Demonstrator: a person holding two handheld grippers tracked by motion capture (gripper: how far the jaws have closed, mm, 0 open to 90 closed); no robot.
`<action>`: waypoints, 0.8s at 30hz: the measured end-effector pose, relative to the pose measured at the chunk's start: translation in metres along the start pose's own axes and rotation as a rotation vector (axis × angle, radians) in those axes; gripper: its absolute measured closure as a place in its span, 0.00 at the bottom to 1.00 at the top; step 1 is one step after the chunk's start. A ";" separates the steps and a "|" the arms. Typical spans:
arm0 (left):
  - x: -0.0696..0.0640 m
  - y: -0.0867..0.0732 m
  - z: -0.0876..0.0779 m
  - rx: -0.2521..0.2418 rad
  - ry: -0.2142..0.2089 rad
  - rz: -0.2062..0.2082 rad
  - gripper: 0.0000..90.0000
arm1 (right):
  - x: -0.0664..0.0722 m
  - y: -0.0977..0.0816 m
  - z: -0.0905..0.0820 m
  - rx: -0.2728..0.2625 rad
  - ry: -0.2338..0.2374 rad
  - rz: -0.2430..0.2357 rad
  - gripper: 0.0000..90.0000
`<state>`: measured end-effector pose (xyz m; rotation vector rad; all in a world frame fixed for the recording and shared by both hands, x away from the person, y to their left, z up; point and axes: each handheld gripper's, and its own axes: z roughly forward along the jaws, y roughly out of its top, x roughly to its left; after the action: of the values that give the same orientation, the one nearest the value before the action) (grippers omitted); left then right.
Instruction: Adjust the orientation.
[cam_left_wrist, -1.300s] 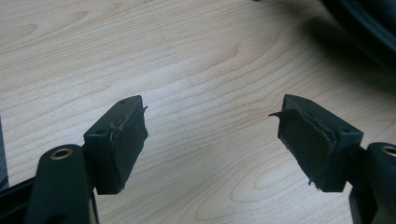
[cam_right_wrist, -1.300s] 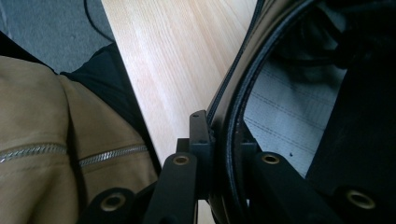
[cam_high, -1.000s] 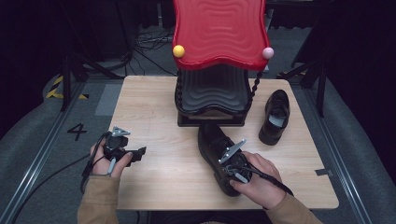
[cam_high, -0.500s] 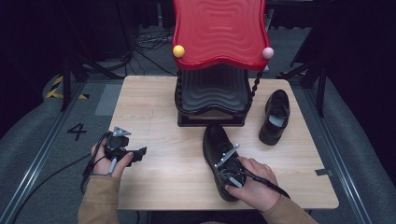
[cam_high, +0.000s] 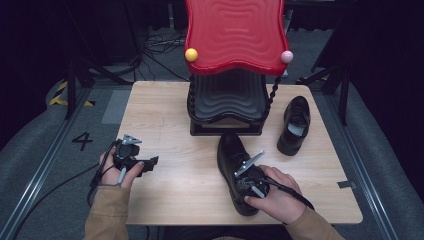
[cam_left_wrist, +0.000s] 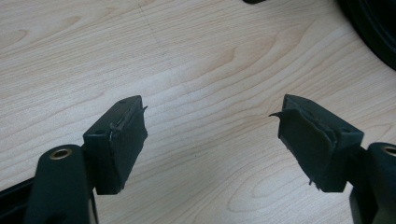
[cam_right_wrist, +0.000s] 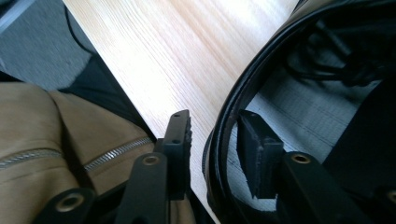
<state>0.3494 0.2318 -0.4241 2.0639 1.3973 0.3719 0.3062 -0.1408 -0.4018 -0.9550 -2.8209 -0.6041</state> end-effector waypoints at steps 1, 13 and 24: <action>0.000 0.000 0.000 0.003 0.001 0.002 0.27 | 0.000 -0.001 -0.003 -0.017 -0.002 0.006 0.71; -0.002 0.002 0.003 0.005 -0.002 0.009 0.27 | -0.012 -0.008 -0.037 -0.173 0.026 0.027 0.71; -0.002 0.002 0.002 0.001 0.002 0.007 0.27 | -0.043 -0.016 -0.066 -0.333 -0.001 0.103 0.69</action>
<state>0.3516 0.2289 -0.4244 2.0700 1.3919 0.3769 0.3291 -0.2026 -0.3558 -1.1417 -2.7004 -1.0826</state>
